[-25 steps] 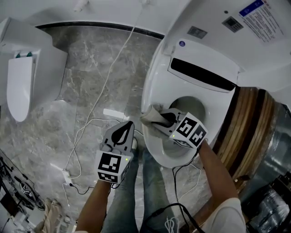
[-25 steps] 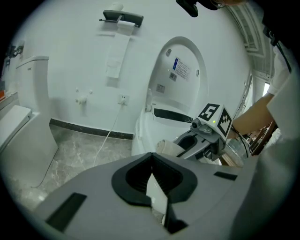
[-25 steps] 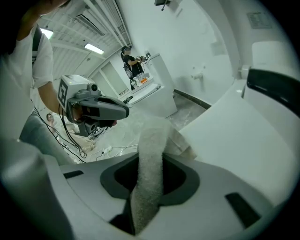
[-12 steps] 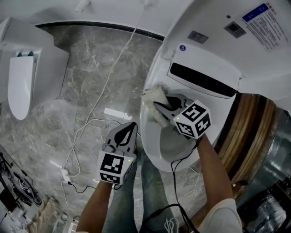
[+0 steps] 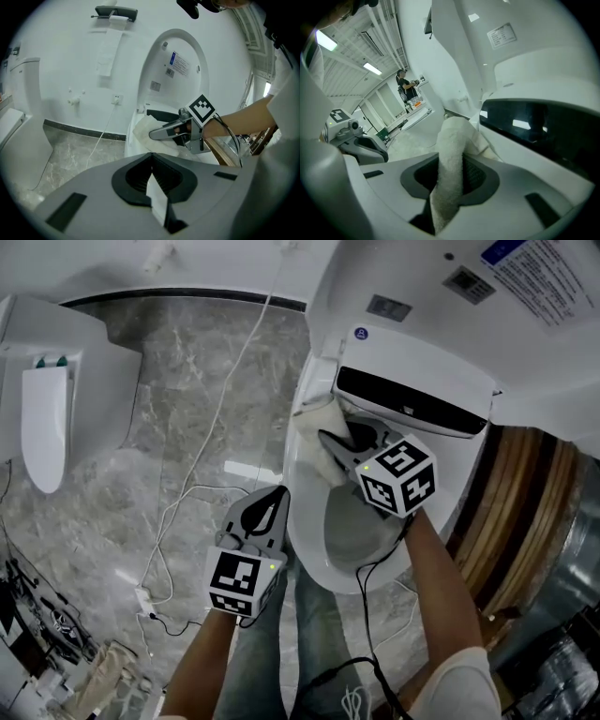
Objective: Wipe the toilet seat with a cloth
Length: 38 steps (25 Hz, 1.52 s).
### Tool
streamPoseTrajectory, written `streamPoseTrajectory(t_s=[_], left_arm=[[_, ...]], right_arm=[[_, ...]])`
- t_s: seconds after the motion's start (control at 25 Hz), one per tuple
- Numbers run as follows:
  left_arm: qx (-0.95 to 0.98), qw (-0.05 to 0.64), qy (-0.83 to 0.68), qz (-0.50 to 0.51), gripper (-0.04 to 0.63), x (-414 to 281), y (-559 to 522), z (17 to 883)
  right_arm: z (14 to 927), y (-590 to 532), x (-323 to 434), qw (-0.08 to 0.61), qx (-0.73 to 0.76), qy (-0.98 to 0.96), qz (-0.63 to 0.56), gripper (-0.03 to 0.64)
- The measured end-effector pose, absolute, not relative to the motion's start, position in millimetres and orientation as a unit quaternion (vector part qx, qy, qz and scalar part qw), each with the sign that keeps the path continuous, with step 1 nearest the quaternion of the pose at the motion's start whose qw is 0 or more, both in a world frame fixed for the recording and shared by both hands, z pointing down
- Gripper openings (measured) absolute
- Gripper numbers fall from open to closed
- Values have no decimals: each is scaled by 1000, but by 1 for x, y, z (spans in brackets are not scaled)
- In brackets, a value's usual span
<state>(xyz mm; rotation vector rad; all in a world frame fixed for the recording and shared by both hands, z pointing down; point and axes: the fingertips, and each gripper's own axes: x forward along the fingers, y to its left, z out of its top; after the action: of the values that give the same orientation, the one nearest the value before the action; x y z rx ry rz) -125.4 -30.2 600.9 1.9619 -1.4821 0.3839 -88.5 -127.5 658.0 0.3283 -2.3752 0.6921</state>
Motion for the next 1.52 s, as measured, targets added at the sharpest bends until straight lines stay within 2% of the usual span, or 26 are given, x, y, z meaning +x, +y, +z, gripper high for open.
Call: streamPoseTrajectory(t_s=[0.52,1.32,1.52], left_arm=[[765,314,-541,157,11,-82,-47,601],[787,303,-510,169,11,-15,-43,599],[792,299,-502,176,11,-1,-45,600]], right_arm=[[662,-141,-39,303,171,-895,280,100],[672,-149,80,285,278,-854,335,101],[668,-154,104,262,307,-846,348,100]])
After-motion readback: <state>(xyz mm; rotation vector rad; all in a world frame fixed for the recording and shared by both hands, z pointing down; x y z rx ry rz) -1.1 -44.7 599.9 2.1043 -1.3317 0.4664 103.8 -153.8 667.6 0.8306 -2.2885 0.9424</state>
